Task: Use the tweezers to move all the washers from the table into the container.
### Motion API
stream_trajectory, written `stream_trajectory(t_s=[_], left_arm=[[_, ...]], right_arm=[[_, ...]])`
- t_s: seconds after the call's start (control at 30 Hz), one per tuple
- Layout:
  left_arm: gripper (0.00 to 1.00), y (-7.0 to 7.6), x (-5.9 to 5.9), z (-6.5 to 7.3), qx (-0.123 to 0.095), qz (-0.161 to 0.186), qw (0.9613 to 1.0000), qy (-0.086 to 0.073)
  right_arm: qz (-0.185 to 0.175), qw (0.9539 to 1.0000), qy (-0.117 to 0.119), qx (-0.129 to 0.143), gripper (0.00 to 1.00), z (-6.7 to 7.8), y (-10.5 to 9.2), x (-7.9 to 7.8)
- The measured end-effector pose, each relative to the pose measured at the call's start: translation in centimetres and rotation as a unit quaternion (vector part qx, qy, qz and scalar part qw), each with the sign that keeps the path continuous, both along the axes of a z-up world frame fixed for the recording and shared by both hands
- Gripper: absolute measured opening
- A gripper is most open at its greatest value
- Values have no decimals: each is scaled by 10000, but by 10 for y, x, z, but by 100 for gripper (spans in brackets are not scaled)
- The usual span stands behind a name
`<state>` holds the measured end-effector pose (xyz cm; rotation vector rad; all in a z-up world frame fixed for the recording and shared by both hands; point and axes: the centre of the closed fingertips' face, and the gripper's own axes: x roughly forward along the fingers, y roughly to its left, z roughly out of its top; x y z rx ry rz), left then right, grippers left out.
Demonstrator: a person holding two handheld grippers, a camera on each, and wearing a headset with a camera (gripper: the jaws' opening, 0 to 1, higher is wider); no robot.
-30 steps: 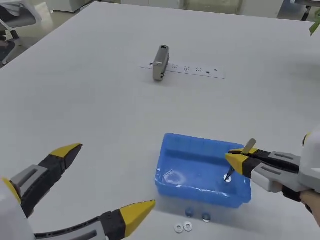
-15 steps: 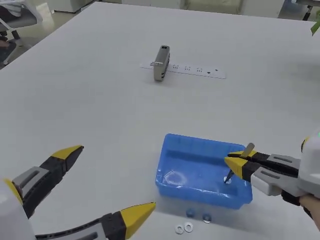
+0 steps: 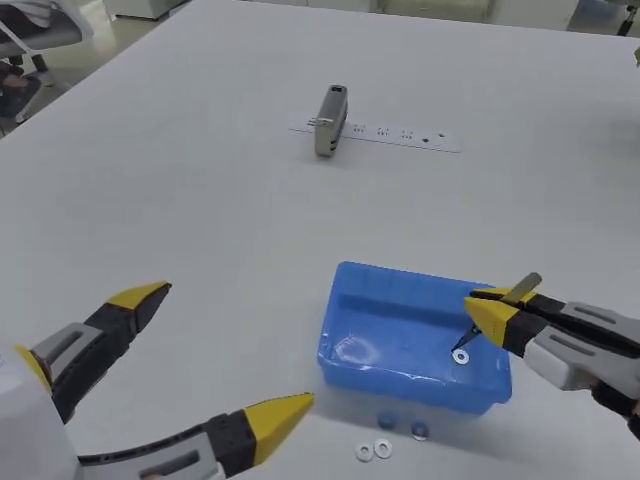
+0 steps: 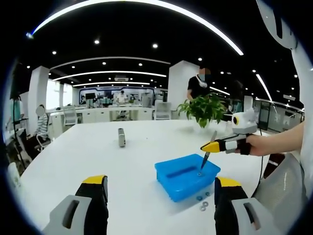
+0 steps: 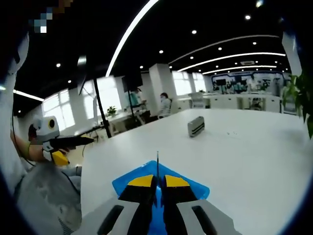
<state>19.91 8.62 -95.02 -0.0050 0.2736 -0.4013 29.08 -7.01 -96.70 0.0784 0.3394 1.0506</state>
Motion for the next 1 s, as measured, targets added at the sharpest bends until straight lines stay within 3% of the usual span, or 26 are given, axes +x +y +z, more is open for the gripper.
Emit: stream_trajectory(t_s=[0.03, 0.2, 0.37, 0.47, 0.63, 0.73, 1.0], left_arm=[[92, 0, 0, 0, 0, -3, 10000, 2], [91, -4, 0, -2, 81, -55, 9999, 47], [91, -5, 0, -9, 83, -84, 9997, 220], [90, -6, 0, -8, 78, -97, 9997, 209], [90, -3, 1, -9, 94, -42, 9997, 237], [90, -3, 0, -9, 80, -44, 9997, 226], [90, -3, 0, -11, 120, -61, 9996, 242]], right_arm=[[13, 9998, 35, 193, 3, 7, 2, -4], [142, 9979, 237, 586, 3, 19, 9, -21], [247, 9964, 480, 656, 3, 13, 12, -38], [301, 9955, 619, 649, 3, 5, 13, -48], [329, 9981, 502, 137, 3, -14, 14, -56], [352, 9980, 509, 104, 3, -18, 17, -58], [616, 9966, 360, -414, 3, -40, 24, -67]])
